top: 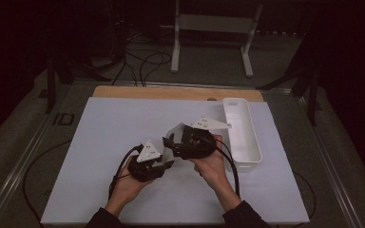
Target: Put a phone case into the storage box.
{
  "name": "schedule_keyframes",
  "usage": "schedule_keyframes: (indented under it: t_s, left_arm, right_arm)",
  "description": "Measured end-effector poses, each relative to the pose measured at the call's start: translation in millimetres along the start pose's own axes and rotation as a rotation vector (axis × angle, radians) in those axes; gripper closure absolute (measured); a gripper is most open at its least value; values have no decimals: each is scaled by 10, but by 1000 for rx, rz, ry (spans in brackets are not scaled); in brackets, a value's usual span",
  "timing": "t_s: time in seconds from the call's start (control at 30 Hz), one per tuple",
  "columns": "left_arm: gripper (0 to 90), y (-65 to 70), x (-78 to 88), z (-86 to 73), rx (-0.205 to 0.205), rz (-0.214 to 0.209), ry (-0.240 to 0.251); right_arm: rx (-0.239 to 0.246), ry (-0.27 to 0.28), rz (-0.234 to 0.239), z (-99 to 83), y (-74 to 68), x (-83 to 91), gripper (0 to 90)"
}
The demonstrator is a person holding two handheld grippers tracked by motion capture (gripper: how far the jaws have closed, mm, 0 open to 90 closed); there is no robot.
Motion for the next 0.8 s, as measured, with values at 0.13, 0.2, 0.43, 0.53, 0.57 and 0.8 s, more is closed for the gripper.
schedule_keyframes:
  t_s: [0.13,0.2,0.43,0.53,0.57,0.8]
  left_arm:
    - [451,-51,70,-22,0,38,36]
    - [348,-103,135,-45,19,63,53]
    - [148,-294,358,-102,79,143,119]
    - [92,-354,467,-140,78,151,144]
    - [91,-370,509,-155,74,159,154]
    - [40,-500,813,-325,77,214,203]
  right_arm:
    - [3,4,-20,3,27,7,170]
    - [-1,2,-20,2,44,11,170]
    - [5,-4,-38,-4,73,15,170]
    - [11,-8,-40,-12,83,14,170]
    - [12,-10,-43,-14,85,16,170]
    - [21,-16,-54,-10,127,35,169]
Point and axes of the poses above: each handheld gripper's, and its own axes: x roughly backward along the jaws, z roughly out of its top, y roughly to its right, the point moved 4 cm from there along -x, roughly forward along the jaws, and after that the axes turned 9 degrees about y, right-handed, at the moved point
